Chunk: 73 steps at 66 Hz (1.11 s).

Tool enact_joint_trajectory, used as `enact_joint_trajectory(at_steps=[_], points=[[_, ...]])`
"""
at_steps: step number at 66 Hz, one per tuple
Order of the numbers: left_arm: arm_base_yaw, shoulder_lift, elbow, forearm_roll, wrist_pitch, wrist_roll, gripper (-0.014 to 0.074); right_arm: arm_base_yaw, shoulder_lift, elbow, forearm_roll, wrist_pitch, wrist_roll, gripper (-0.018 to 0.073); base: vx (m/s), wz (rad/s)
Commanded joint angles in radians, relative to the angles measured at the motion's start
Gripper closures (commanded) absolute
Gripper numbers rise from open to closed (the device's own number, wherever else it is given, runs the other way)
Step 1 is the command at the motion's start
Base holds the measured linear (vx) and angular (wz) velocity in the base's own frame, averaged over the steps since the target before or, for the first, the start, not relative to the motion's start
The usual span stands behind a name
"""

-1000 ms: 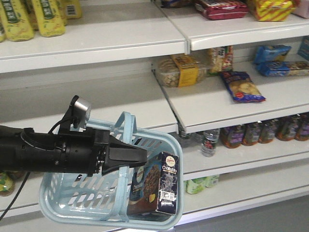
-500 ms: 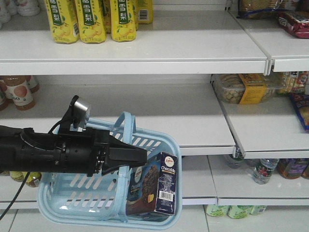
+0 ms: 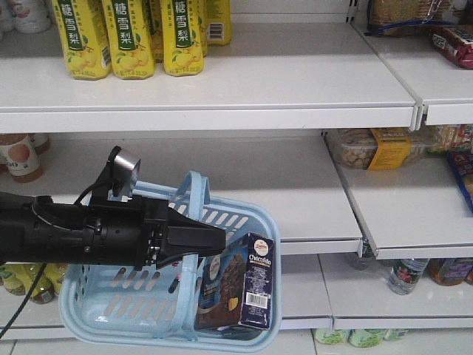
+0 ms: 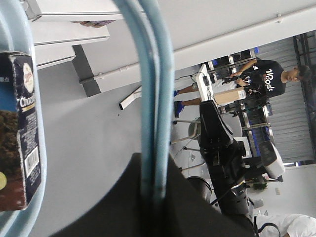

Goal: Left arm holds basket, right arm returns cookies
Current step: 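Turn and drive toward the snack shelf with the basket, then approach the shelf with the right gripper open beside the snack tray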

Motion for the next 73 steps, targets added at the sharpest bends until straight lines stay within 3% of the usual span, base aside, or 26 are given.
enact_joint_trajectory(at_steps=[1, 73], points=[[-0.006, -0.042, -0.036, -0.124, 0.076, 0.020, 0.0599, -0.008, -0.012, 0.016, -0.002, -0.072, -0.008, 0.0570, 0.09, -0.10], [-0.006, -0.042, -0.036, -0.124, 0.076, 0.020, 0.0599, -0.008, -0.012, 0.016, -0.002, -0.073, -0.008, 0.0570, 0.07, 0.06]])
